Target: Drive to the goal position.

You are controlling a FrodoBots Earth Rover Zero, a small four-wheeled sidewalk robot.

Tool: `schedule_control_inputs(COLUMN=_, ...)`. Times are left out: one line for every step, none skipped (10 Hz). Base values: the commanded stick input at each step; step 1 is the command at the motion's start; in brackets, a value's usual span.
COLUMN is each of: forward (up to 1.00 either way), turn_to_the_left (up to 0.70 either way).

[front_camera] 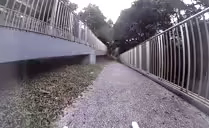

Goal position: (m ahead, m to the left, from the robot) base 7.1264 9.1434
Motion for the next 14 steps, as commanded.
schedule_control_inputs(forward=0.36, turn_to_the_left=0.0)
schedule_control_inputs(forward=0.45, turn_to_the_left=0.0)
schedule_control_inputs(forward=0.45, turn_to_the_left=0.0)
schedule_control_inputs(forward=0.45, turn_to_the_left=0.0)
schedule_control_inputs(forward=0.45, turn_to_the_left=0.0)
schedule_control_inputs(forward=0.45, turn_to_the_left=0.0)
schedule_control_inputs(forward=0.45, turn_to_the_left=0.0)
schedule_control_inputs(forward=0.45, turn_to_the_left=0.0)
schedule_control_inputs(forward=0.45, turn_to_the_left=0.0)
schedule_control_inputs(forward=0.45, turn_to_the_left=0.0)
schedule_control_inputs(forward=0.45, turn_to_the_left=0.0)
schedule_control_inputs(forward=0.45, turn_to_the_left=0.0)
schedule_control_inputs(forward=0.45, turn_to_the_left=0.0)
schedule_control_inputs(forward=0.45, turn_to_the_left=0.0)
